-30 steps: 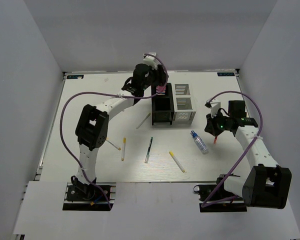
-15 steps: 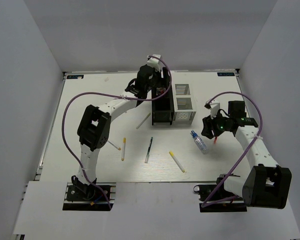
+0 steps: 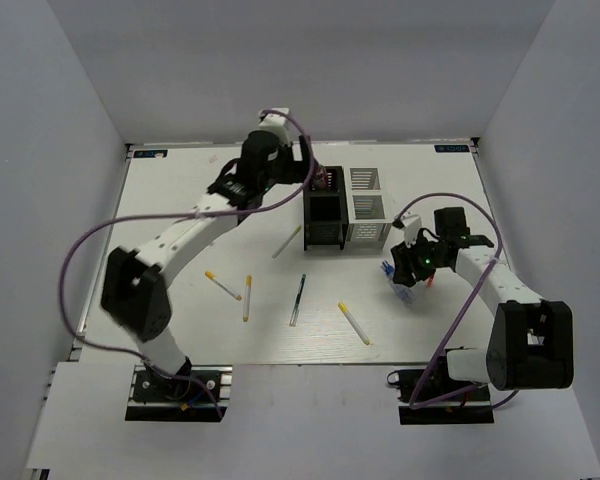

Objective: Sort the stationery into containers
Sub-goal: Grab a piece of stationery with the right arm

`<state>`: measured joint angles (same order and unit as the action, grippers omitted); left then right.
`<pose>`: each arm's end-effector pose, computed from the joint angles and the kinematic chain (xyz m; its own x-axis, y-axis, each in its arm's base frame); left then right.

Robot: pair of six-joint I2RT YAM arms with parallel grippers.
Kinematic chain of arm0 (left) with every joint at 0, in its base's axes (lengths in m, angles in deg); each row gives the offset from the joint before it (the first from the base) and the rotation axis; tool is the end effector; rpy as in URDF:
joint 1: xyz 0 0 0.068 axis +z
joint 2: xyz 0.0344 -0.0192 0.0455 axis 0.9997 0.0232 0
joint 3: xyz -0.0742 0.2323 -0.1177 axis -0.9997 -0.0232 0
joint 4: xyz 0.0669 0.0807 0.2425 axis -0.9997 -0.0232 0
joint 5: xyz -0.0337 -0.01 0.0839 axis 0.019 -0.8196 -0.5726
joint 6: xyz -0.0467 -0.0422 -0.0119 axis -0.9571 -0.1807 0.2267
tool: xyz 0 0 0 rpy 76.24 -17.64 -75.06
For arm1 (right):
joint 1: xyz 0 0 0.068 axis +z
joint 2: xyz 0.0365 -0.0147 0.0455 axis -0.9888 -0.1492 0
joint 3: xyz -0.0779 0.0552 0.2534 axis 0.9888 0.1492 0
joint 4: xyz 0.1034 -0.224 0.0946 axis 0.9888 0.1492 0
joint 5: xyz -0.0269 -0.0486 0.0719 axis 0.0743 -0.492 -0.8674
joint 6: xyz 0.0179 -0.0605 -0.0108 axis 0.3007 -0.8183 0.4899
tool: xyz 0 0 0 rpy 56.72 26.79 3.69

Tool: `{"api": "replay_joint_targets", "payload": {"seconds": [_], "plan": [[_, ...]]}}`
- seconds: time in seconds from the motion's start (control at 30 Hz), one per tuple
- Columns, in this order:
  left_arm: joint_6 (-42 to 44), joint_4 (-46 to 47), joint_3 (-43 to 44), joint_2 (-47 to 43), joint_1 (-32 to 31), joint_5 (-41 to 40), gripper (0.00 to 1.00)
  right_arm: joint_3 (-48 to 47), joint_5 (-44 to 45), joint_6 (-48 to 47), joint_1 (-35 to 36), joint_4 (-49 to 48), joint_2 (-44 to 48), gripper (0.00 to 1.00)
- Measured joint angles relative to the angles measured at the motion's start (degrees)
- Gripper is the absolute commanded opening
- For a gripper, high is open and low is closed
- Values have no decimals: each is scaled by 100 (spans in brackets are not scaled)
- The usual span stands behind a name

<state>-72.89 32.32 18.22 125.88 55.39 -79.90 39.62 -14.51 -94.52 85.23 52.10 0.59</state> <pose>0.3645 -0.2330 0.3311 -0.4237 -0.1044 -0.8998 0.3466 0.8990 -0.2675 0.2500 0.0374 0.1860 -0.6289 -0.4963 -0.5985 -0.6617 0.7458 0.0768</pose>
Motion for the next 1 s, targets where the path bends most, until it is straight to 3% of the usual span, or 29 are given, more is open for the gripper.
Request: {"api": "replay_joint_targets", "payload": {"seconds": [0.2,0.4,0.5,0.57,0.7,0.83,1.0], "plan": [[-828,-876,-1989,-2559,52,-527,100,380,614,328,385,-562,-131,59],[-1836,-1899,-3587,-3895,55,-890,100,654,1344,612,651,-1084,-382,42],[-2247,-2284,-4181,-4218,55,-951,100,669,1554,702,737,-1292,-411,30],[-2415,-2433,-4441,-4343,55,-966,100,667,1637,739,780,-1399,-444,15],[-2503,-2540,-4631,-4332,55,-968,100,669,1585,616,793,-1342,-393,1],[-2358,-2354,-4629,-4116,55,-852,100,697,1012,-118,780,-579,271,0],[-2037,-2024,-4601,-3550,55,-678,91,258,-177,-1502,789,960,1665,0]]}}
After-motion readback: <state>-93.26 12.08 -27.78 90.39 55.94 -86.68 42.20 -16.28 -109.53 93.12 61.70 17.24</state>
